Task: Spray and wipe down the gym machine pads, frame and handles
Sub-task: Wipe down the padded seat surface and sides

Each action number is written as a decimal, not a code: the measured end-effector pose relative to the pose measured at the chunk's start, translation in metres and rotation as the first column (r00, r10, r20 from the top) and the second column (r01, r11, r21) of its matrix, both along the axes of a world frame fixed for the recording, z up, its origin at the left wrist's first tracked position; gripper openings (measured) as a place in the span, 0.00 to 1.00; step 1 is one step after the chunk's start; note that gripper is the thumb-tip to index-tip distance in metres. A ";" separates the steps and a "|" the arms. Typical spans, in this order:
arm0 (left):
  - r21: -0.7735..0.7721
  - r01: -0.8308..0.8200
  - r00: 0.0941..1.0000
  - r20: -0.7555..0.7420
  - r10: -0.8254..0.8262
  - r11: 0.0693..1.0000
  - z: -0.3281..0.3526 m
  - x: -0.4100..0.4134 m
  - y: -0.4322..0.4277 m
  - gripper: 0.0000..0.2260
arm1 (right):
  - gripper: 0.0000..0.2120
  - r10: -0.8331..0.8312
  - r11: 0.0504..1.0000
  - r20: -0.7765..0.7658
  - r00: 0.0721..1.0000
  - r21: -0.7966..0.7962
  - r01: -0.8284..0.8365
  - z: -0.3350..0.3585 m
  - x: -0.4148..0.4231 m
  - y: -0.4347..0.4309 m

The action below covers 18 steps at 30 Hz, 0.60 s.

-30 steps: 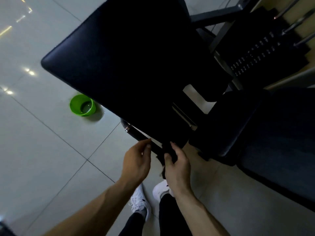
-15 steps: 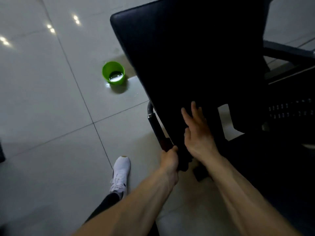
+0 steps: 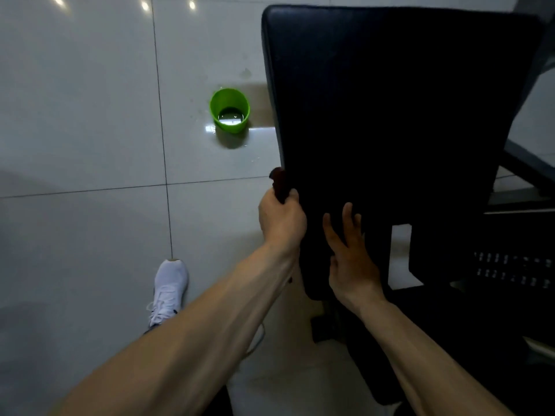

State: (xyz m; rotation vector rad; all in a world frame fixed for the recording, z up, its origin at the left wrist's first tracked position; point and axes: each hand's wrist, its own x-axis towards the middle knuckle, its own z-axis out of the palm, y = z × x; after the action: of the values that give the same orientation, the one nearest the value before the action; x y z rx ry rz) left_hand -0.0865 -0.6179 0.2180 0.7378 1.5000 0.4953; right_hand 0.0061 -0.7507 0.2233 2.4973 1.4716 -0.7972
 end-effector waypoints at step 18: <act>0.257 0.179 0.984 -0.022 -0.179 0.950 0.035 0.008 0.112 0.12 | 0.36 -0.205 0.961 0.059 0.977 0.201 0.189 0.059 0.019 0.204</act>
State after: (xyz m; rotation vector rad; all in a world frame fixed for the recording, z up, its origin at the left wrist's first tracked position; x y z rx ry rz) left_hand -0.0783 -0.5060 0.2526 1.0676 1.3653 0.5585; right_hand 0.0248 -0.5467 0.2827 2.8208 1.3495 -0.5977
